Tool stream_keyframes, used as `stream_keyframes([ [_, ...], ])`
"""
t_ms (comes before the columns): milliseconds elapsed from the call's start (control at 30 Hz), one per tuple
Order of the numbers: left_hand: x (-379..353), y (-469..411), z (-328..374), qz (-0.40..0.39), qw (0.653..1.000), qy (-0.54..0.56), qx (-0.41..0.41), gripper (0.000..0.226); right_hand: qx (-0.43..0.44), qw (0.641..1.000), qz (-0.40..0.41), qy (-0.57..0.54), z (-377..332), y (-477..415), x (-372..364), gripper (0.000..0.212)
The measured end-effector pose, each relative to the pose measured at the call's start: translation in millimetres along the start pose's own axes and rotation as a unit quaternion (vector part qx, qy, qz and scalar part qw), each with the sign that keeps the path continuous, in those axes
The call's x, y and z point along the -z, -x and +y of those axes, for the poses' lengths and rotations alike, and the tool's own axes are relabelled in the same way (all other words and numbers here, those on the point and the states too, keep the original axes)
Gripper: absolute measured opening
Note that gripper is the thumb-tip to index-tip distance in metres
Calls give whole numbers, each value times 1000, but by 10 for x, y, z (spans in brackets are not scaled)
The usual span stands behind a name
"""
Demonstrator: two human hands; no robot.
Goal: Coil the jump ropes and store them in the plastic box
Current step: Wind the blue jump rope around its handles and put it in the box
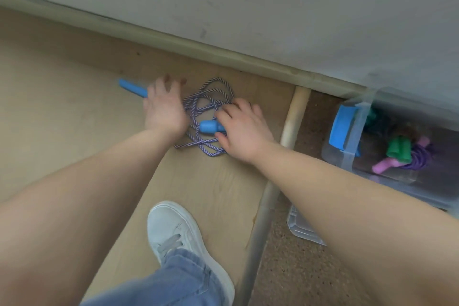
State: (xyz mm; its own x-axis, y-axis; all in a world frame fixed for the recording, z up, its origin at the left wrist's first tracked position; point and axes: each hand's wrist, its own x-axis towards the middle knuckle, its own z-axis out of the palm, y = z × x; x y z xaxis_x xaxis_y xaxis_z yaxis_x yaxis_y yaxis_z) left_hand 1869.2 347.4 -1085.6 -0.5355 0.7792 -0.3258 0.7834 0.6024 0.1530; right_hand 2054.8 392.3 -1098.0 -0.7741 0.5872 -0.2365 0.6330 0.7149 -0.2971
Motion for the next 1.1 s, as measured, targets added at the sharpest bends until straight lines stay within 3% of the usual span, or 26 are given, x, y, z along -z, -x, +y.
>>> stream_keyframes([
  [167,-149,-40,-258,-81,992,-100,-10,55,-19,995,-75,62,-35,-102,-29,32],
  [233,-231,58,-255,-88,985,-148,-25,49,-72,991,-102,38,-14,-68,-5,34],
  [367,-251,197,-164,-99,986,-138,6,30,-145,978,-145,-44,60,43,98,31],
  [567,70,460,40,-76,994,-64,32,31,-226,954,-56,-191,88,269,548,26],
  [700,459,709,247,-89,992,69,51,35,-252,930,17,-267,-12,524,1031,27],
  [833,881,1038,485,-152,950,244,117,26,-250,921,89,-287,-106,838,1499,24],
  [933,1173,1371,724,-208,891,369,162,20,-274,906,64,-315,-186,1130,1813,19],
  [1100,1534,1886,1187,-254,819,486,173,14,-301,896,48,-324,-284,1711,2227,19],
])
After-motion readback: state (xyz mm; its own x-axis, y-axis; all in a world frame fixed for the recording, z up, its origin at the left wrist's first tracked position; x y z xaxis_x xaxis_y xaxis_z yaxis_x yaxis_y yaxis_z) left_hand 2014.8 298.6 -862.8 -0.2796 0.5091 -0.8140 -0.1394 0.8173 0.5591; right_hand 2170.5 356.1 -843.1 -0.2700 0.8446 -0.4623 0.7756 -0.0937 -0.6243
